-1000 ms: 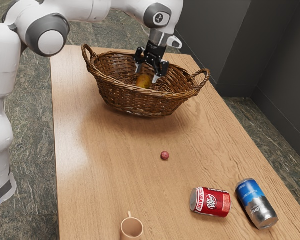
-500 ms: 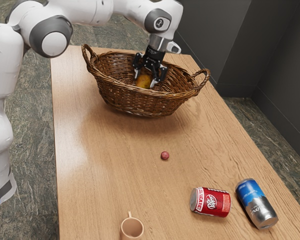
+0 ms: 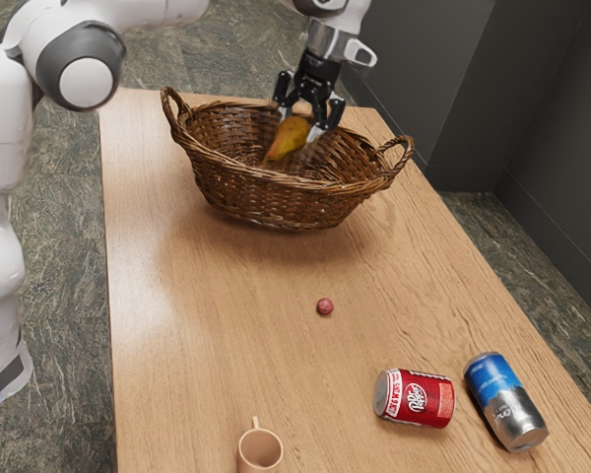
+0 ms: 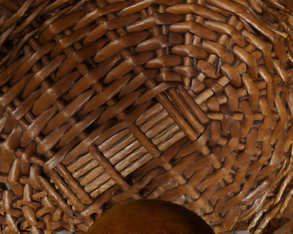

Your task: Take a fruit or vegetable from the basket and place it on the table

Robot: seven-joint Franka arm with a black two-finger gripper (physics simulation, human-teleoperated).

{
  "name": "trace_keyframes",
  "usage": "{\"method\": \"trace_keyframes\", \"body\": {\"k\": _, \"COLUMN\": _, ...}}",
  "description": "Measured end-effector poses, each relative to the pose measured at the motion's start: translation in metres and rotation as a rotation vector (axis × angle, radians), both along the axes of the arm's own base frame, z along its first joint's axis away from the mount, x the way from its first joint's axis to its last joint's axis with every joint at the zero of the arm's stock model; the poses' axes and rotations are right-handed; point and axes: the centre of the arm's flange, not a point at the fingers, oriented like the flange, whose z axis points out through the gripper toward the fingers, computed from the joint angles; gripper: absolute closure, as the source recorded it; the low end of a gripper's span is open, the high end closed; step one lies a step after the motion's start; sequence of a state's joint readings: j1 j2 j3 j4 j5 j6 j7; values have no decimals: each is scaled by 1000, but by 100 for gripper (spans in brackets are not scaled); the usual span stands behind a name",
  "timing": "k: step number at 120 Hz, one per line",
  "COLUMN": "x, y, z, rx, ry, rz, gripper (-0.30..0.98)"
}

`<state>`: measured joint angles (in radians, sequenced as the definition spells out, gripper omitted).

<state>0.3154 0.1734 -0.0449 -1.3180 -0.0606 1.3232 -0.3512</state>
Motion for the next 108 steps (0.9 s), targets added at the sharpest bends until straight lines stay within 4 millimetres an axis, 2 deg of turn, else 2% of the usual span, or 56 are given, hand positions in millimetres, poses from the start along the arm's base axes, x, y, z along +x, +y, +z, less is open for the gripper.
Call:
{"method": "trace_keyframes", "body": {"k": 7, "x": -9, "y": -44, "z": 30, "rx": 6, "ry": -27, "rz": -72, "gripper": 35}}
{"method": "trace_keyframes", "body": {"k": 23, "x": -24, "y": -144, "z": 69, "rx": 3, "ry": -51, "rz": -255, "gripper": 36}}
{"method": "trace_keyframes", "body": {"k": 33, "x": -35, "y": -204, "z": 77, "rx": -3, "ry": -45, "rz": -371, "gripper": 35}}
{"method": "trace_keyframes", "body": {"k": 42, "x": -44, "y": -243, "z": 79, "rx": -7, "ry": -33, "rz": -444, "gripper": 36}}
{"method": "trace_keyframes", "body": {"k": 52, "x": -52, "y": -268, "z": 82, "rx": -8, "ry": -26, "rz": -487, "gripper": 36}}
{"method": "trace_keyframes", "body": {"k": 71, "x": -62, "y": -296, "z": 84, "rx": -9, "ry": -21, "rz": -521, "gripper": 36}}
{"method": "trace_keyframes", "body": {"k": 95, "x": -74, "y": -357, "z": 70, "rx": -13, "ry": -8, "rz": -598, "gripper": 36}}
{"method": "trace_keyframes", "body": {"k": 108, "x": -70, "y": -368, "z": 56, "rx": -15, "ry": 1, "rz": -594, "gripper": 36}}
